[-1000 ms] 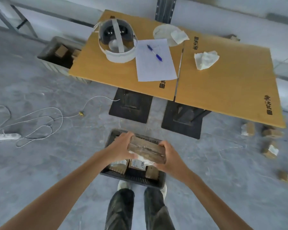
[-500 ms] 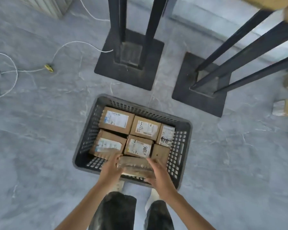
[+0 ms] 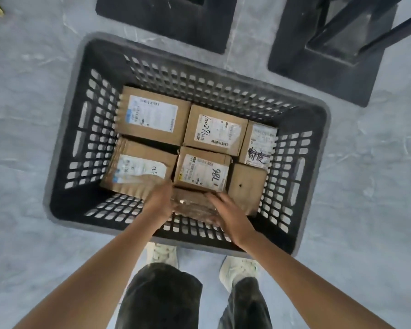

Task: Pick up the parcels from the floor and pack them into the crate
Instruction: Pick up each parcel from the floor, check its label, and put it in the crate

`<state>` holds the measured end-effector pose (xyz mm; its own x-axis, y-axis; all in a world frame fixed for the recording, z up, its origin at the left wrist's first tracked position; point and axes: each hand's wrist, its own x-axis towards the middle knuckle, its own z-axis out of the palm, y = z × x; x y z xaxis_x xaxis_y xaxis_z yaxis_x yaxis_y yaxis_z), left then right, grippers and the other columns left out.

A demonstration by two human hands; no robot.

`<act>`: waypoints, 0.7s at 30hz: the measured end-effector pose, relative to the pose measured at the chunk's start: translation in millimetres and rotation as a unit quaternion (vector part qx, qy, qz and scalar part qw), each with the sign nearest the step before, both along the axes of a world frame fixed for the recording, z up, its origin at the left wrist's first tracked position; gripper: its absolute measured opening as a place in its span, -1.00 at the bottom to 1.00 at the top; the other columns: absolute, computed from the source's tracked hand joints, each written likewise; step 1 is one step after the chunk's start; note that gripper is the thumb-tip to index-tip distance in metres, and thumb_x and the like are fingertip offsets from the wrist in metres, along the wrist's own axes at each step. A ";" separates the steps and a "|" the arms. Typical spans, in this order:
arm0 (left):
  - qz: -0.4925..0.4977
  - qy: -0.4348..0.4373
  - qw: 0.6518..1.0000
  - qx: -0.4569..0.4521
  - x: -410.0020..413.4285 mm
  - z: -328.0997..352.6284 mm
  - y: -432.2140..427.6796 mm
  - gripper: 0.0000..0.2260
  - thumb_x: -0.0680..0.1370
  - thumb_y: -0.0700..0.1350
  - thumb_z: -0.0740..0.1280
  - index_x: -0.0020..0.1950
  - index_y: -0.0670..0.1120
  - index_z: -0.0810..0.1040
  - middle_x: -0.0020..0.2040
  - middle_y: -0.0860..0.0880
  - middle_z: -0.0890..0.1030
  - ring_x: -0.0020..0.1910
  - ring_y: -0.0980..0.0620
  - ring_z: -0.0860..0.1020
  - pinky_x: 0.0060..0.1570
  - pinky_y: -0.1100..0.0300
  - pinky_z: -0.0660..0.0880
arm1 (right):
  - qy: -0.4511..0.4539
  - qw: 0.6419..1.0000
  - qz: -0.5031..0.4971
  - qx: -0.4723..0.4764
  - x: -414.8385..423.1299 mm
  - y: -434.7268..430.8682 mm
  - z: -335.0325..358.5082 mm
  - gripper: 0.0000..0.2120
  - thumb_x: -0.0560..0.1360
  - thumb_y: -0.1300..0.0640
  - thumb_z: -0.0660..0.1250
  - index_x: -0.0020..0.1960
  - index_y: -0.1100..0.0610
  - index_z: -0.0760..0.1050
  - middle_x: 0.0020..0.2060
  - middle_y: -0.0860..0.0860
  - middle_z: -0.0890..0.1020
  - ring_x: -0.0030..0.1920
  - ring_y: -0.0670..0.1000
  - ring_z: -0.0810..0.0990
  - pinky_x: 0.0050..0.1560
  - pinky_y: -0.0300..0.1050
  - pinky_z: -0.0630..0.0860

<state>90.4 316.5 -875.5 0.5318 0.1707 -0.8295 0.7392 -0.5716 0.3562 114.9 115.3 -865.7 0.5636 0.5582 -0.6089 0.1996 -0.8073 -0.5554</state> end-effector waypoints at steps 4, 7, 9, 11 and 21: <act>-0.033 -0.008 0.998 0.052 -1.1 -6.4 6.6 -0.89 0.53 -0.24 0.31 0.00 -0.08 0.44 -0.20 -0.04 0.56 -0.29 0.07 0.55 -0.39 0.26 0.49 | -0.003 0.999 0.033 0.022 1.4 7.7 -2.9 -0.50 0.52 0.21 0.27 0.44 0.16 0.27 0.32 0.09 0.39 0.24 0.05 0.45 0.26 -0.06 0.45; -0.076 -0.058 0.993 0.074 -4.4 -1.1 10.3 -0.91 0.50 -0.23 0.34 -0.09 -0.09 0.45 -0.27 0.01 0.56 -0.30 0.10 0.55 -0.35 0.19 0.50 | 0.015 0.999 0.020 0.041 2.1 5.2 -4.4 -0.48 0.51 0.24 0.29 0.44 0.13 0.28 0.30 0.09 0.40 0.25 0.03 0.45 0.29 -0.10 0.44; -0.077 -0.075 0.992 0.070 -3.9 1.6 15.0 -0.87 0.48 -0.25 0.37 -0.15 -0.07 0.44 -0.29 0.02 0.55 -0.30 0.10 0.54 -0.32 0.15 0.51 | 0.037 0.998 0.026 0.043 5.6 6.1 -9.7 -0.47 0.51 0.28 0.28 0.44 0.13 0.27 0.31 0.09 0.40 0.27 0.04 0.44 0.32 -0.10 0.42; -0.098 -0.067 0.990 0.072 -3.1 -1.6 17.6 -0.86 0.47 -0.25 0.38 -0.09 -0.09 0.46 -0.25 0.00 0.56 -0.26 0.06 0.55 -0.26 0.11 0.53 | 0.018 0.998 0.055 0.028 8.4 9.7 -16.6 -0.42 0.47 0.34 0.31 0.44 0.13 0.25 0.35 0.12 0.38 0.31 0.07 0.43 0.34 -0.05 0.41; -0.242 -0.036 0.933 0.263 3.9 -41.7 -12.0 -0.37 0.47 -0.08 0.41 0.42 -0.15 0.15 -0.14 -0.08 0.59 -0.20 -0.03 0.58 -0.31 0.19 0.47 | -0.079 0.970 0.072 -0.217 17.5 -24.3 -40.1 -0.83 0.55 0.29 0.19 0.11 0.14 0.45 -0.17 0.01 0.60 -0.18 -0.01 0.60 -0.10 -0.11 0.58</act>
<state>94.3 304.6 -917.1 0.7040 0.2700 -0.6569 0.3339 -0.9421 -0.0294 132.4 90.9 -905.8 0.6033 0.3482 -0.7175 0.3829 -0.9157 -0.1225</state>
